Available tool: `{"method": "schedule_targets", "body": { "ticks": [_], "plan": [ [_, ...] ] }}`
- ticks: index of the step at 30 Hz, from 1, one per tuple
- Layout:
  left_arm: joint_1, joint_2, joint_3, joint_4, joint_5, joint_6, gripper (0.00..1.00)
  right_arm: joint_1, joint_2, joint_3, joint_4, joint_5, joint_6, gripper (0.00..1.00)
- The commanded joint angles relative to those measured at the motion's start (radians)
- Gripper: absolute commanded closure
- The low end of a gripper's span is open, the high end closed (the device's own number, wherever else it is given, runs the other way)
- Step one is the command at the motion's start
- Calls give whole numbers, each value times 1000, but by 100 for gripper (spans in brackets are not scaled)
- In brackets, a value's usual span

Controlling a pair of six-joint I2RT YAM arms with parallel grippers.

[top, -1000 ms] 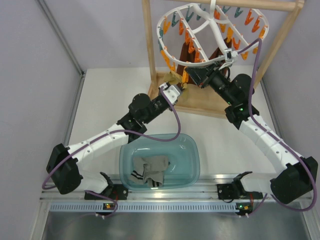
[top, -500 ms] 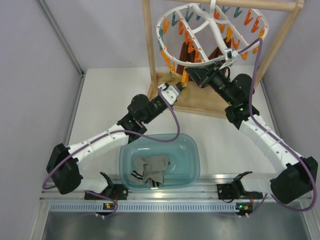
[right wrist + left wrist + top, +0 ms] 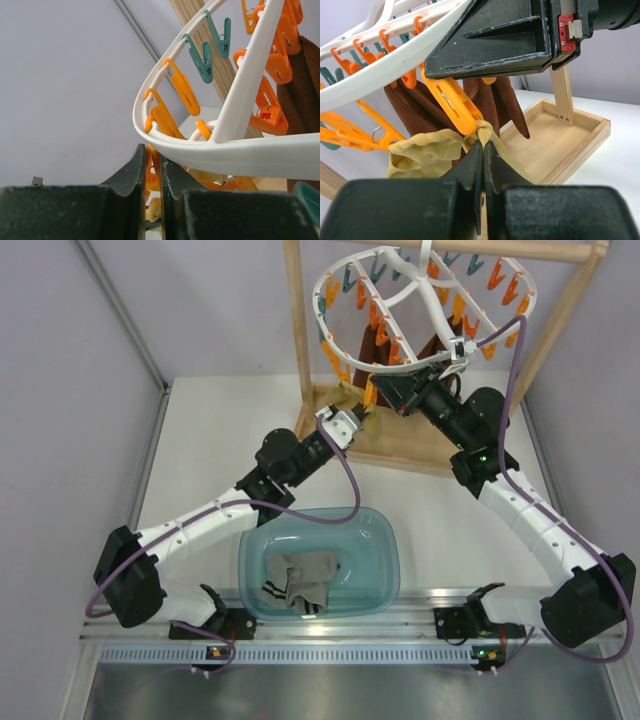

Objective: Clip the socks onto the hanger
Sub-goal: Clamp the sock onto the hanger.

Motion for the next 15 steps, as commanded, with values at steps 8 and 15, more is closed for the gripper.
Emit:
{"method": "schedule_targets", "body": {
  "ticks": [8,15],
  "plan": [
    [4,39,72,89,21,16,100,-5,0,21,35,-49,12,100],
    [4,28,79,88,21,33,100,-10,-2,20,32,-41,-6,100]
  ]
}}
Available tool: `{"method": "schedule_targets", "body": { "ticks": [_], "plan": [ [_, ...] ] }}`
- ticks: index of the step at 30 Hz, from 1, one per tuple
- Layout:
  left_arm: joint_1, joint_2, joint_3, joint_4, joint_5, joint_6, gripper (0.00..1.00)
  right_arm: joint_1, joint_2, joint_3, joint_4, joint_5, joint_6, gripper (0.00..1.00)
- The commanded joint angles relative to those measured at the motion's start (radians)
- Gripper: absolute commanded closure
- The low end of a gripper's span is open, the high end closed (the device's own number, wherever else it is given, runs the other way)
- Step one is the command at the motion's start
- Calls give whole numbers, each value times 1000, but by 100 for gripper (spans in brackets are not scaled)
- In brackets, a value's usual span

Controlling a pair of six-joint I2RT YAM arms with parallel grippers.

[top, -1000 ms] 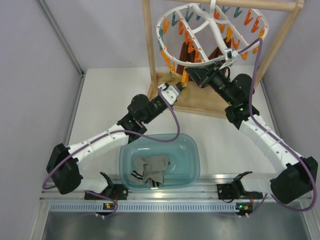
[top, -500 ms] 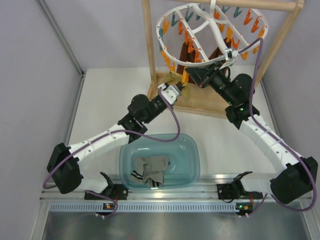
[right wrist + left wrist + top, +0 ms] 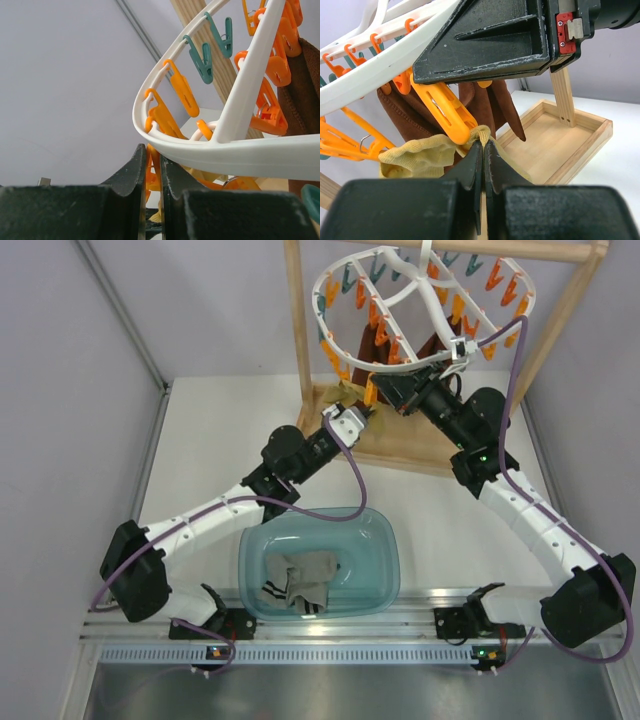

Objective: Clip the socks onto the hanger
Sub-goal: Clamp the sock onto the hanger.

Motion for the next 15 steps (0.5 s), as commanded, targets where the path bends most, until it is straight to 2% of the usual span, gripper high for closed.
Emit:
{"method": "schedule_targets", "body": {
  "ticks": [1,15],
  "plan": [
    [4,-20,44,71,13,22,100,-10,0,21,20,-39,-9,100],
    [4,-84,10,40,-18,35,100,-19,1,24,14,-33,-20,100]
  ]
}}
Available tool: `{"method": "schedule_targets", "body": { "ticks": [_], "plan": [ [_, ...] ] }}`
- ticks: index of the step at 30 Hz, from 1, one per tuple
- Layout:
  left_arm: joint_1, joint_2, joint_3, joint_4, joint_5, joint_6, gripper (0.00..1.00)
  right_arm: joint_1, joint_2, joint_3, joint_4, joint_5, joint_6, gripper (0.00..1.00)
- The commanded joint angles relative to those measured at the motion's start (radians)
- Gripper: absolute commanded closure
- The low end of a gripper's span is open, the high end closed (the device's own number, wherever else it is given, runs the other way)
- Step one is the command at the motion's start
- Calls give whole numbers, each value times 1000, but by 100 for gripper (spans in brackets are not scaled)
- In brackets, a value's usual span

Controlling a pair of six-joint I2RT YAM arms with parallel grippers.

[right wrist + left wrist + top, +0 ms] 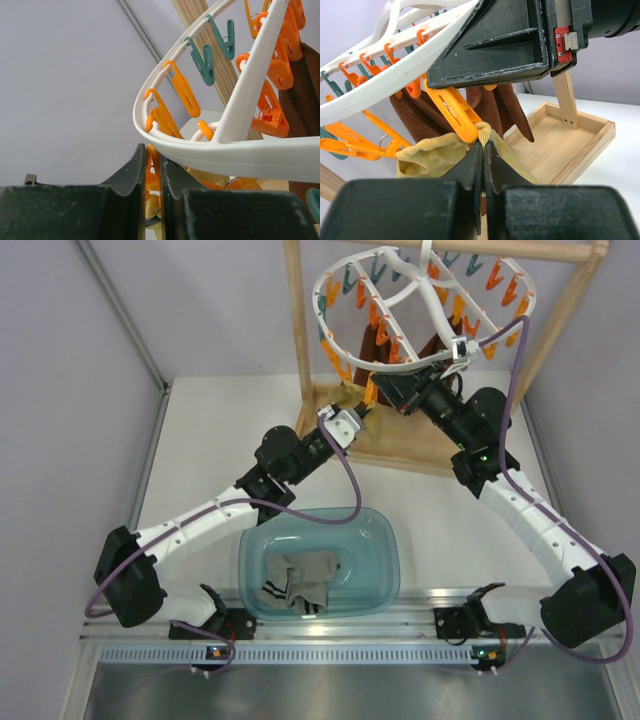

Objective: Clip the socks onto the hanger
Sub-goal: Clamp the sock onto the hanger.

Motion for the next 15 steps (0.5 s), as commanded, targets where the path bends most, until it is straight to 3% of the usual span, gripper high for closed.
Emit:
{"method": "schedule_targets", "body": {
  "ticks": [1,15],
  "plan": [
    [4,-45,8,66,-14,16,100,-12,3,23,10,-24,-7,100],
    [4,1,45,107,-9,42,100,-12,6,29,12,-56,11,100]
  ]
}}
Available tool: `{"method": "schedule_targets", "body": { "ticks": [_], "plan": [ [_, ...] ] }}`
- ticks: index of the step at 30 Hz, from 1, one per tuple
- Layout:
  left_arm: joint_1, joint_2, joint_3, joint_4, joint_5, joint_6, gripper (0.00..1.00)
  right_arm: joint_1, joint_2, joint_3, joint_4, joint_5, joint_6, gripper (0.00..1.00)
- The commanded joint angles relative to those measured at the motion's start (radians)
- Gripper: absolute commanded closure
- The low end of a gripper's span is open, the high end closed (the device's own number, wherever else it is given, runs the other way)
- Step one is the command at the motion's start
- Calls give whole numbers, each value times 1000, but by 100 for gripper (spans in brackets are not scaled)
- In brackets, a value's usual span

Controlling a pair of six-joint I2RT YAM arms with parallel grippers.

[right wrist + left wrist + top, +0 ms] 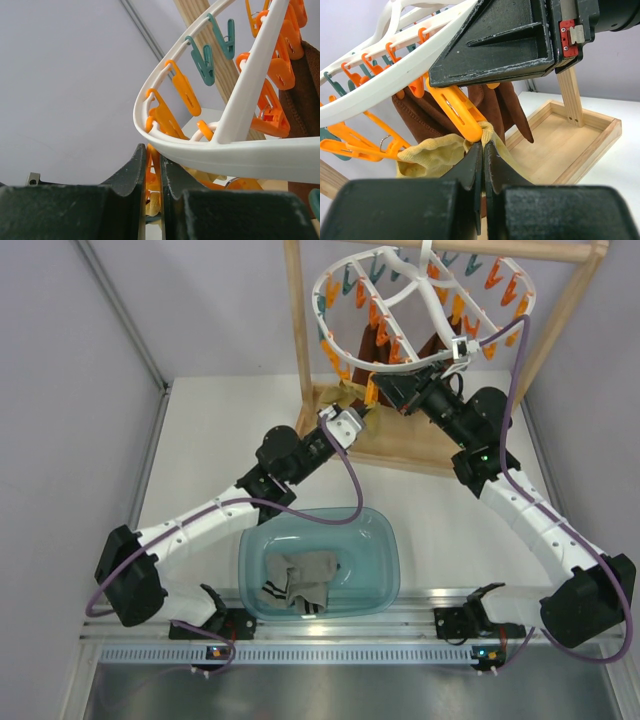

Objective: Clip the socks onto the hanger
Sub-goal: Clamp the sock onto the hanger.

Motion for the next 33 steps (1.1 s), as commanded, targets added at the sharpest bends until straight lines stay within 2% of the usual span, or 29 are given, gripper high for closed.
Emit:
{"method": "schedule_targets", "body": {
  "ticks": [1,3,7,8,9,15,17,27,28,29,30,32,33],
  "plan": [
    [2,-1,50,106,-3,28,100,-7,4,29,9,-40,3,100],
    [4,5,56,105,-3,32,100,-7,8,32,6,-43,3,100],
    [4,9,63,108,-2,38,100,-7,11,38,1,-46,9,93],
    [4,9,65,108,-2,37,100,-9,11,38,1,-47,9,91],
    [4,11,67,109,1,35,100,-9,11,41,-4,-46,7,83],
    [2,9,67,108,6,37,100,-9,15,47,-10,-44,3,73],
    [4,8,68,106,14,35,100,-9,17,50,-11,-44,4,63],
    [4,3,67,68,7,28,100,-7,24,66,-10,-60,13,38],
    [4,-1,65,59,4,23,99,-9,24,66,-10,-60,13,35],
    [4,-3,65,48,3,19,88,-7,21,66,-10,-66,13,33],
    [4,-7,64,33,-5,11,82,-7,17,66,-13,-66,12,30],
    [4,-21,56,-13,-14,-1,71,-9,14,67,-27,-72,7,28],
    [4,-41,47,-29,-22,-17,69,-9,8,64,-36,-73,1,27]
  ]
}}
